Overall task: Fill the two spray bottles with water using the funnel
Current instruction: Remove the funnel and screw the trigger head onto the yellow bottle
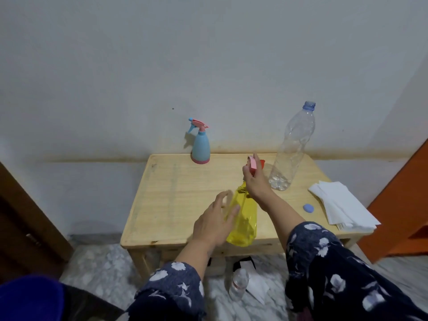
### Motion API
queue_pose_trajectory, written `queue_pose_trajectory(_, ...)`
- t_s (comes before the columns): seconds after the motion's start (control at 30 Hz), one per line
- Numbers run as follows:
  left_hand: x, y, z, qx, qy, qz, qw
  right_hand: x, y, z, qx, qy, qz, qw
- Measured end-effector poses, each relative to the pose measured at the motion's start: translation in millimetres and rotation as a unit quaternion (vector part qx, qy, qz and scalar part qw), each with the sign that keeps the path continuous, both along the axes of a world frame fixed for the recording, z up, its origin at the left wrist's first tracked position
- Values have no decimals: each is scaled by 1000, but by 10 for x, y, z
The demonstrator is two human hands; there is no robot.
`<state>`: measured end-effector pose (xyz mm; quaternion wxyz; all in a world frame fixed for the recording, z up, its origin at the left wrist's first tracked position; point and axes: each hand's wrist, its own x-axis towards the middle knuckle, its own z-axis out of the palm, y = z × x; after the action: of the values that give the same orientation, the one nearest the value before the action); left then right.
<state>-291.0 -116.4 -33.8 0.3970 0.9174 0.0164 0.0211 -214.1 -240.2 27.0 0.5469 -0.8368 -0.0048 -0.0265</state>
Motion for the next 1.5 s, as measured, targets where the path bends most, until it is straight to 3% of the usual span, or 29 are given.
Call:
queue_pose_trajectory(0.1, -38, 62, -87, 22, 37, 27, 999, -130, -307, -191, 7, 17, 0, 1000)
queue_pose_trajectory(0.27, -108, 103, -182, 50, 129, 45, 989, -447, -842, -615, -65, 46, 27, 996)
queue_pose_trajectory(0.57, -302, -60, -278, 116, 146, 60, 981, -698, -1427, -926, -106, 64, 6, 992)
queue_pose_trajectory(0.7, -314, -114, -228, 126, 150, 64, 979, -727, -1374, -913, -140, 57, 35, 988)
queue_pose_trajectory(1.13, -380, -60, -109, 130, 141, 92, 977, -801, -844, -806, -95, 46, 184, 977)
queue_pose_trajectory(1.5, -367, -44, -3, 132, 140, 106, 976, -684, -562, -614, -123, 16, 168, 978)
